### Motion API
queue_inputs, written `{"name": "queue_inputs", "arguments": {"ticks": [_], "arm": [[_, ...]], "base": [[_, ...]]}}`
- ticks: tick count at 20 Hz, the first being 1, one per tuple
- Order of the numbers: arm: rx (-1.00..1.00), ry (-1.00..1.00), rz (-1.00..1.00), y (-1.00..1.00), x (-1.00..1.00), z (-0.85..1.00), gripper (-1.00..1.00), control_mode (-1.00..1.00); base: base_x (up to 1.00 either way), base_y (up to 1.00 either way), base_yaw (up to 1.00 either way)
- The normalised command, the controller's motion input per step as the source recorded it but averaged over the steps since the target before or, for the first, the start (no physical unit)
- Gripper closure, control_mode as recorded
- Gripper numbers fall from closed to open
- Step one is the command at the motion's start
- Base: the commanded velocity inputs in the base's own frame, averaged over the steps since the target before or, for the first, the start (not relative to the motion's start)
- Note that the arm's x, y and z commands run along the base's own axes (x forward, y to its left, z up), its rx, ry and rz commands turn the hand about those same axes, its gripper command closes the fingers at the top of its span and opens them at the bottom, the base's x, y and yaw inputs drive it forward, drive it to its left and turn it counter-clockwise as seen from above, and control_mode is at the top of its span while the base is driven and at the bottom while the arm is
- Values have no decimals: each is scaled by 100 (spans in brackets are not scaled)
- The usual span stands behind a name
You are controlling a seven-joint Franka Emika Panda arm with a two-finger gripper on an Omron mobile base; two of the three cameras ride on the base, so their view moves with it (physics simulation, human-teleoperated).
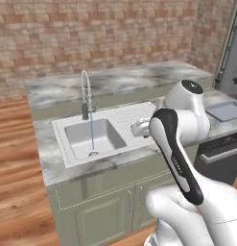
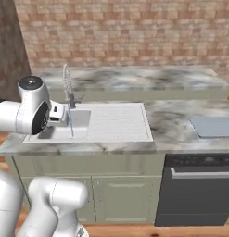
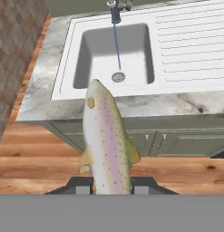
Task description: Take the fish out of the fridge, briefly rinse it in the sink, and place it on the tray next to the sink.
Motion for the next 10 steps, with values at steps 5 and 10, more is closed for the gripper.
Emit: {"name": "queue_inputs", "arguments": {"ticks": [5,10], "arm": [[0,0,0,0,0,0,100,100],[0,0,0,0,0,0,100,100]], "base": [[10,-60,22],[0,-18,18]]}}
